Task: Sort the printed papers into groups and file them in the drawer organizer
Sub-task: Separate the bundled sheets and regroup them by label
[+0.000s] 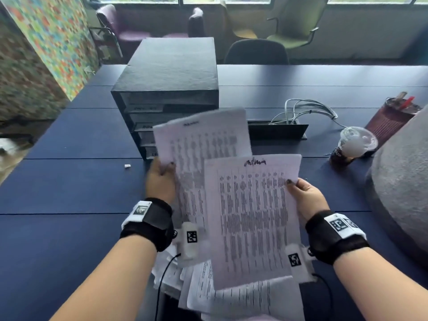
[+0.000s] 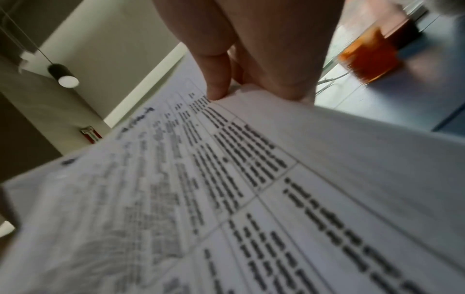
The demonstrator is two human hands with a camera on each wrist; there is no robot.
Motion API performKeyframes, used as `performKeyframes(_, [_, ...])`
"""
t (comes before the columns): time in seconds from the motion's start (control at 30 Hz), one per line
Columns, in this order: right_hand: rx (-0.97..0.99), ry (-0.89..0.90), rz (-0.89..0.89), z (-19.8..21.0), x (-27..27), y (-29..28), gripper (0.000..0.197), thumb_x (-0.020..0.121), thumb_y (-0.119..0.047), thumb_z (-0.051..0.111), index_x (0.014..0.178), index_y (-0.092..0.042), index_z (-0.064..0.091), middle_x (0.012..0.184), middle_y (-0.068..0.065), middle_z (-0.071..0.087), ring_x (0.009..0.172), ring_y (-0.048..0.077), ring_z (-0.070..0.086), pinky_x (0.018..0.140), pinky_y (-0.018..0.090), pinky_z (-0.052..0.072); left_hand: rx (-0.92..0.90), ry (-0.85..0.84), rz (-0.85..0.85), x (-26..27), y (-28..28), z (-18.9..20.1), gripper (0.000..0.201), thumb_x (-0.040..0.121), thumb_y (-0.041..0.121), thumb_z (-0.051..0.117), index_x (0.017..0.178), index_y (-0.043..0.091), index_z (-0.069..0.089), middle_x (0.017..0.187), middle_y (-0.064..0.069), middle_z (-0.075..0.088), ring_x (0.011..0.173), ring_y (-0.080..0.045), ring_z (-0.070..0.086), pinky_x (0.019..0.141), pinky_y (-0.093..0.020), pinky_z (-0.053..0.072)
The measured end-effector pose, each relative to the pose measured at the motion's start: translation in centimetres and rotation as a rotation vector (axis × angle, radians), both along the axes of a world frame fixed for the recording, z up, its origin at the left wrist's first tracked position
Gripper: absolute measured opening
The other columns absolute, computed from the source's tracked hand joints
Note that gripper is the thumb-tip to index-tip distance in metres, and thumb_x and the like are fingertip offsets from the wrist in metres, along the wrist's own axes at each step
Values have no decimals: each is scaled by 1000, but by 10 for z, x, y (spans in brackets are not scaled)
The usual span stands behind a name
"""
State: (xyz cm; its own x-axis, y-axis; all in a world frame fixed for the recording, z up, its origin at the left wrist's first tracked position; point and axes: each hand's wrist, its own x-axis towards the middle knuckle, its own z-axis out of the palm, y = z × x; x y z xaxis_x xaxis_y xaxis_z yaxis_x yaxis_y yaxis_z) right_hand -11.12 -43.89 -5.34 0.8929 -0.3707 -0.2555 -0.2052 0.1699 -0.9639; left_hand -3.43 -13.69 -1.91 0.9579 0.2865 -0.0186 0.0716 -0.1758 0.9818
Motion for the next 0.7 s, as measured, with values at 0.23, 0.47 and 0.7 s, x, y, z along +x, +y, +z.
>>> performKeyframes(0.23, [-165, 67, -65, 4, 17, 14, 15, 89, -28, 59, 83, -15, 56, 91, 10, 60, 86, 23, 52, 85, 42, 45, -45, 104, -355, -37, -39, -18, 36, 91, -18, 29, 78, 7, 52, 62, 6, 67, 61, -6, 64, 58, -18, 50])
performKeyframes(0.47, [-173, 117, -133, -17, 6, 12, 28, 86, -13, 65, 106, -11, 45, 93, 7, 60, 91, 27, 58, 83, 38, 47, -217, 307, -318, -50, -43, -33, 28, 100, 21, 43, 102, 9, 69, 93, 0, 71, 90, -15, 64, 66, -7, 47])
performKeyframes(0.7, [-5, 200, -108, -33, -7, 16, 35, 85, -7, 63, 117, -3, 52, 111, 20, 63, 94, 33, 61, 95, 54, 45, 170, 323, -503, -50, -46, -58, 10, 99, 22, 46, 104, 16, 52, 108, 2, 64, 103, -20, 60, 92, -34, 45])
